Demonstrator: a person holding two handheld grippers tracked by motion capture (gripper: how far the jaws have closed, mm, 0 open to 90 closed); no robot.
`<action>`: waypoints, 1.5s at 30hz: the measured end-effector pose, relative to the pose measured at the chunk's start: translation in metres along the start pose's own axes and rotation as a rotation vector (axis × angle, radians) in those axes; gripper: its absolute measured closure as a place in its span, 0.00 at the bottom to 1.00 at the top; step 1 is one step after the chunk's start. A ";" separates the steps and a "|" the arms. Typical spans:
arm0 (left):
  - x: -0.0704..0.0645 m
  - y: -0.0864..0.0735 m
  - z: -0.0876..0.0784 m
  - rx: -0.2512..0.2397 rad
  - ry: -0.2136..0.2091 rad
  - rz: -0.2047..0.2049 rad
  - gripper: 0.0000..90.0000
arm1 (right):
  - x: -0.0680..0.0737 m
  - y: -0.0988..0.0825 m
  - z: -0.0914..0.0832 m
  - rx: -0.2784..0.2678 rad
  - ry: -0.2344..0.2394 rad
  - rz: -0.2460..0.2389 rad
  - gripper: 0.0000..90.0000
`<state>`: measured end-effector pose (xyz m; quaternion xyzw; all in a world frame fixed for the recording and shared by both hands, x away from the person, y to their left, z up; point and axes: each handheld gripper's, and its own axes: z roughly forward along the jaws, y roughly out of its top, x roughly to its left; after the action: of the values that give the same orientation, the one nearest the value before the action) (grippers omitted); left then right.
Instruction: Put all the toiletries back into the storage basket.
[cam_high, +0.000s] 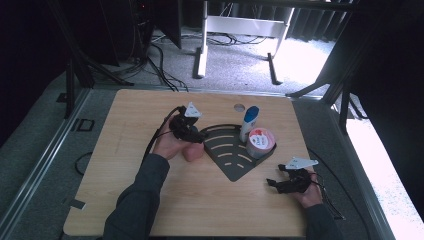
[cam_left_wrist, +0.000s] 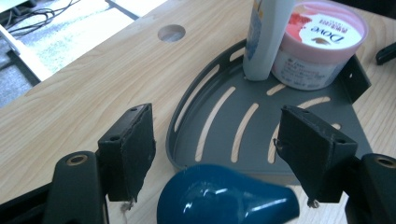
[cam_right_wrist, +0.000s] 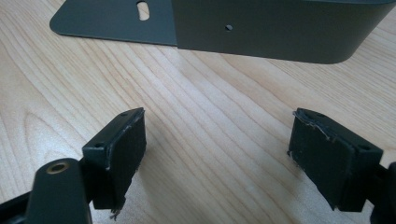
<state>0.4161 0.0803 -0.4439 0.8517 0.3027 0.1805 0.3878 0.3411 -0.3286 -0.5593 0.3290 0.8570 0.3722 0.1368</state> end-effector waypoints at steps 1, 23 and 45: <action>0.000 0.000 0.000 0.000 -0.002 0.005 0.31 | 0.000 0.000 0.000 0.000 0.000 0.001 0.21; 0.003 -0.024 0.001 0.004 -0.001 -0.025 0.37 | 0.000 0.000 0.000 0.001 -0.001 0.001 0.21; 0.009 -0.028 -0.003 -0.010 -0.025 -0.047 0.58 | 0.000 0.000 0.000 0.000 0.001 0.002 0.21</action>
<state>0.4104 0.1020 -0.4630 0.8448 0.3167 0.1620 0.3998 0.3411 -0.3286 -0.5592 0.3299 0.8567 0.3724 0.1360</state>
